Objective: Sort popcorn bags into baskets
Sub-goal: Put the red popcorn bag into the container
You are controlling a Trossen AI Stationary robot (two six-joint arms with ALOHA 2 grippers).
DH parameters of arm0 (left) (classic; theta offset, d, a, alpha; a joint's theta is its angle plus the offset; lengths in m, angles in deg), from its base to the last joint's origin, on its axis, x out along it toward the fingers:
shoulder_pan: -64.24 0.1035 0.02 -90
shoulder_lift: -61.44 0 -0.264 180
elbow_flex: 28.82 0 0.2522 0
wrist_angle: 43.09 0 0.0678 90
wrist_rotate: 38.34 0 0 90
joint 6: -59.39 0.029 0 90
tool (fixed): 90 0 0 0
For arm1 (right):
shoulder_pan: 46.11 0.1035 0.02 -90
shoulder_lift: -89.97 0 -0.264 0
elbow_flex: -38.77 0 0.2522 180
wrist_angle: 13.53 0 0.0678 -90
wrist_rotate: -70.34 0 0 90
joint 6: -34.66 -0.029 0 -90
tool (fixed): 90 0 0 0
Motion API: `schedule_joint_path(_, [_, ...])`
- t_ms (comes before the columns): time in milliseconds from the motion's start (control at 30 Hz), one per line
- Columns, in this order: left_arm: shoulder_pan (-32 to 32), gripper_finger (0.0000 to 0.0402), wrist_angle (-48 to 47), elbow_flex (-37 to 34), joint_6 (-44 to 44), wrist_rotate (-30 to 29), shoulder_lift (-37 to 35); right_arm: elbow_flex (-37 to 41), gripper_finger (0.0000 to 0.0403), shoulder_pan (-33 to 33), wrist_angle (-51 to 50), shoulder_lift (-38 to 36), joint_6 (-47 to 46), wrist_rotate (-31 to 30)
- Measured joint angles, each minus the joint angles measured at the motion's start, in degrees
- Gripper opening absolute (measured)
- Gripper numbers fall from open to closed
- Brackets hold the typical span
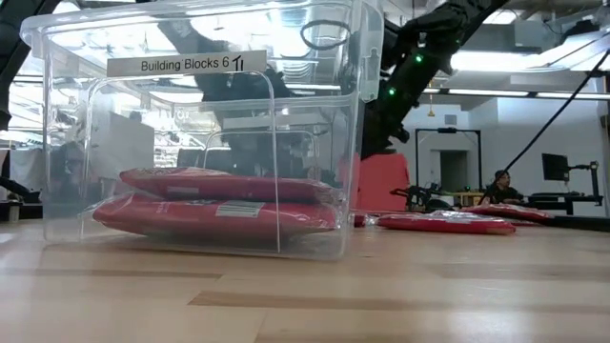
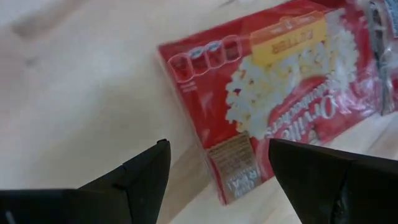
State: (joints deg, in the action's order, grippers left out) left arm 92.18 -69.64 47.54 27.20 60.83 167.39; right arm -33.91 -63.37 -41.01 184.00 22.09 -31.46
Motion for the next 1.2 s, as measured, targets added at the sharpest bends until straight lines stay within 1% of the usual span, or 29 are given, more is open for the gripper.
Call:
schedule_joint_path(100, [0.0, 0.0259, 7.2, -2.7, -2.6, 1.2, 0.0, 3.4, 0.0020, -0.2, 4.0, 0.0, -1.4, 0.1])
schedule_joint_path(167, [0.0, 0.0259, 9.9, -3.8, -3.8, 2.7, 0.0, 5.9, 0.0013, -0.5, 7.6, 0.0, -2.1, 1.1])
schedule_joint_path(333, [-1.0, 0.0259, 11.6, -5.6, -4.4, 2.4, 0.0, 10.8, 0.0013, -1.4, 17.2, 0.0, -2.7, 2.8])
schedule_joint_path(467, [-1.1, 0.0257, 14.7, -7.7, -7.2, 2.6, -0.1, 12.7, 0.0027, -2.8, 20.1, 0.0, -3.9, 2.9])
schedule_joint_path(567, [-1.4, 0.0243, 15.2, -8.0, -7.0, 2.3, -0.1, 13.9, 0.0027, -3.4, 22.9, 0.0, -4.0, 2.9])
schedule_joint_path(667, [-1.6, 0.0213, 15.4, -8.0, -7.1, 1.9, -0.1, 14.3, 0.0016, -3.5, 23.0, 0.0, -4.0, 3.0])
schedule_joint_path(800, [-2.2, 0.0157, 15.3, -8.1, -7.5, 0.0, 0.0, 14.3, 0.0009, -3.5, 23.6, 0.0, -4.1, 2.9])
schedule_joint_path(1067, [-2.3, 0.0015, 15.2, -8.1, -8.2, -2.3, 0.1, 14.3, 0.0036, -3.3, 22.9, 0.0, -5.6, 2.9])
schedule_joint_path(1200, [-2.3, 0.0002, 15.0, -8.2, -10.0, -1.0, -0.6, 14.3, 0.0033, -2.6, 22.6, -0.2, -5.6, 3.0])
